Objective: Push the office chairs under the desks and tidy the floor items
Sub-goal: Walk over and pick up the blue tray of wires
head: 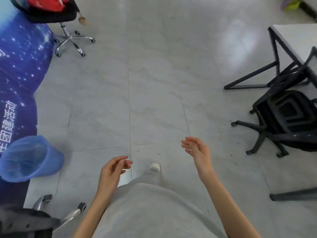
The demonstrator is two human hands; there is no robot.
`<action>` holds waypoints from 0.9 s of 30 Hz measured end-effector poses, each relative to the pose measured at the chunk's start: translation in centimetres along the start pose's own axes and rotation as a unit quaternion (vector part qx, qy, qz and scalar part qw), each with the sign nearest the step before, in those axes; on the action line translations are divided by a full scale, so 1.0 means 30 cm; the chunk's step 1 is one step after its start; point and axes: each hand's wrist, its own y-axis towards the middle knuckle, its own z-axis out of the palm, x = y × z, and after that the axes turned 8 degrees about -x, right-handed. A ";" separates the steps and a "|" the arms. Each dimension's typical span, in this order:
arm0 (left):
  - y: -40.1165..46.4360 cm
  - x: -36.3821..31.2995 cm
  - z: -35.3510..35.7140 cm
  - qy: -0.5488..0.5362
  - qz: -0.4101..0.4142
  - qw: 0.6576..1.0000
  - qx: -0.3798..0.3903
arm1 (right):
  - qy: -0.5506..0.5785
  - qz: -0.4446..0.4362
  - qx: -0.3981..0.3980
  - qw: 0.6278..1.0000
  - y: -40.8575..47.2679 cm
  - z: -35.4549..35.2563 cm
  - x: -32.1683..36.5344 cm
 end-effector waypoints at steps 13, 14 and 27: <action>1.067 -0.715 0.746 0.026 0.129 0.971 0.201 | 0.037 0.090 -0.112 0.989 0.776 0.014 0.249; 1.145 -0.743 0.803 0.027 0.129 0.971 0.201 | 0.041 0.088 -0.116 0.988 0.877 0.029 0.279; 1.891 -0.982 1.144 0.053 0.045 0.995 0.073 | 0.045 -0.040 -0.019 0.998 2.134 0.283 1.029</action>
